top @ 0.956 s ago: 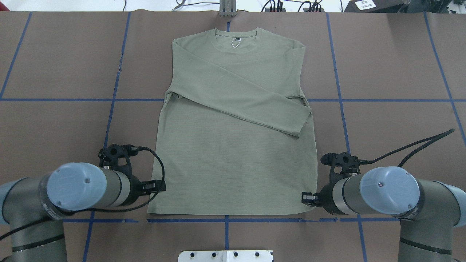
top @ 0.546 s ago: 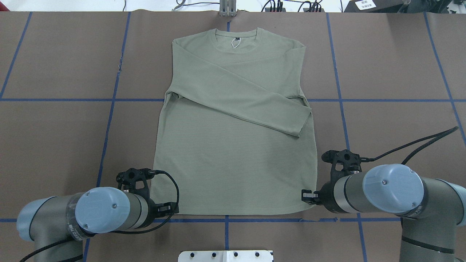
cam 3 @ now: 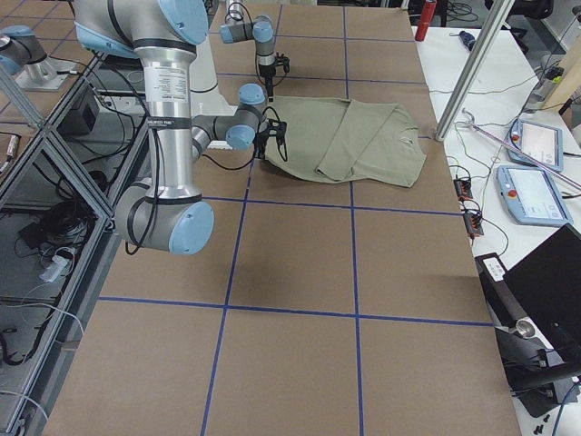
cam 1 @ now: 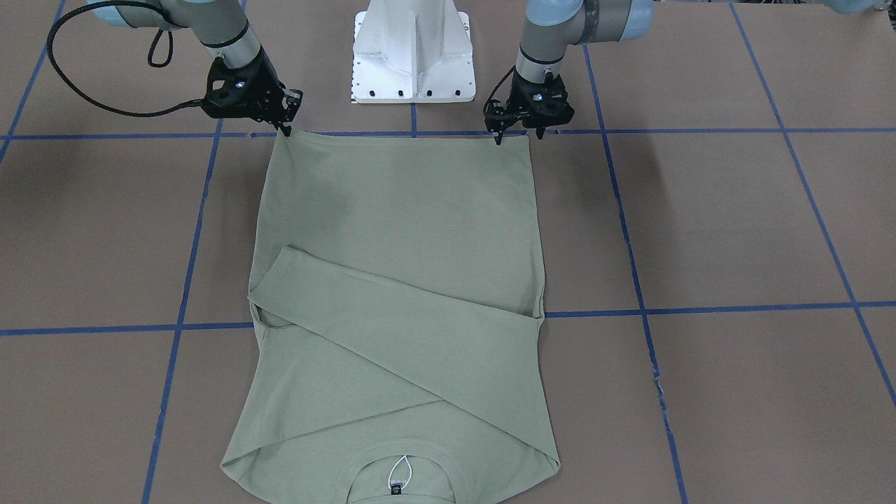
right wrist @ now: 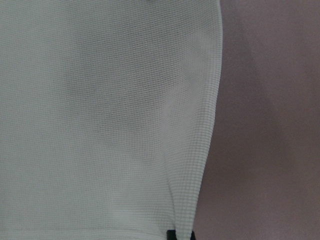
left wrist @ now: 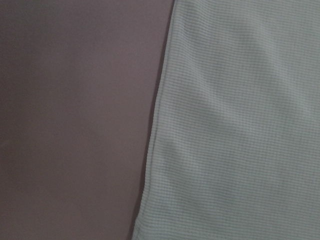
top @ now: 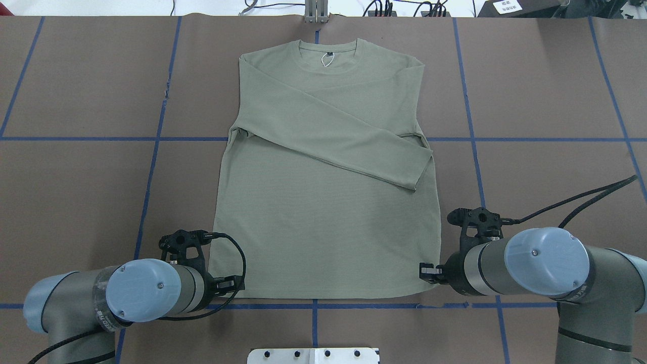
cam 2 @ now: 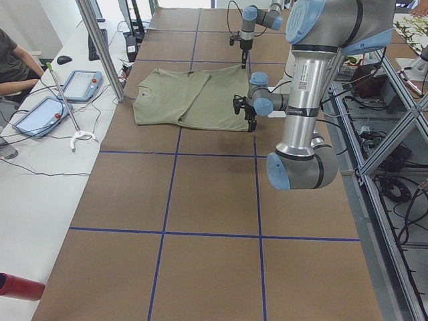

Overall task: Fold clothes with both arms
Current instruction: 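Move both grippers to the hem corners nearest the robot and grasp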

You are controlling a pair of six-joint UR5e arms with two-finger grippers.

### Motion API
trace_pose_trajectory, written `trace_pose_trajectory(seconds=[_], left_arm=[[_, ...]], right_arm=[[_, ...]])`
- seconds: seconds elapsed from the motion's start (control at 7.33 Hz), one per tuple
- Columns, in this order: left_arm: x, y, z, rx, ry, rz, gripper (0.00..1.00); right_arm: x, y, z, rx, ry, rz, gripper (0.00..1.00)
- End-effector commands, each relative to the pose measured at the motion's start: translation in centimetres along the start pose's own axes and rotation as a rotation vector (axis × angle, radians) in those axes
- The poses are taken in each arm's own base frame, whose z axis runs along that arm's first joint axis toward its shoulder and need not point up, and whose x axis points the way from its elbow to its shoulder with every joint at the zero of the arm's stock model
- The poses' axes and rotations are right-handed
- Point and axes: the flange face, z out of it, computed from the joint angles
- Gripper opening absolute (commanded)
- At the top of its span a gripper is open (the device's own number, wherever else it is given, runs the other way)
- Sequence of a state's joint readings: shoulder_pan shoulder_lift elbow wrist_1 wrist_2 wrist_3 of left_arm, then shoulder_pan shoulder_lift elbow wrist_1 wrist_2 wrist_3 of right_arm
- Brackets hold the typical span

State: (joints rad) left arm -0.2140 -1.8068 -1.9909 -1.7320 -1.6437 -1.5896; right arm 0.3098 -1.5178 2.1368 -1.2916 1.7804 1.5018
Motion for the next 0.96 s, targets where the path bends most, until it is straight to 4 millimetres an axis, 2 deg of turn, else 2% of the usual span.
trace_pose_trajectory(seconds=[0.0,0.41,0.82], left_arm=[[-0.18,-0.03,0.19,0.005,-0.02,0.0,0.89],[-0.3,-0.02,0.32,0.004,-0.024,-0.002,0.67],[-0.28,0.3,0.47,-0.001,-0.026,0.002,0.64]], right_arm=[[0.04,0.0,0.01,-0.001,0.001,0.0,0.0],[0.15,-0.03,0.11,0.001,0.004,0.001,0.0],[0.26,-0.15,0.07,0.002,0.005,0.003,0.0]])
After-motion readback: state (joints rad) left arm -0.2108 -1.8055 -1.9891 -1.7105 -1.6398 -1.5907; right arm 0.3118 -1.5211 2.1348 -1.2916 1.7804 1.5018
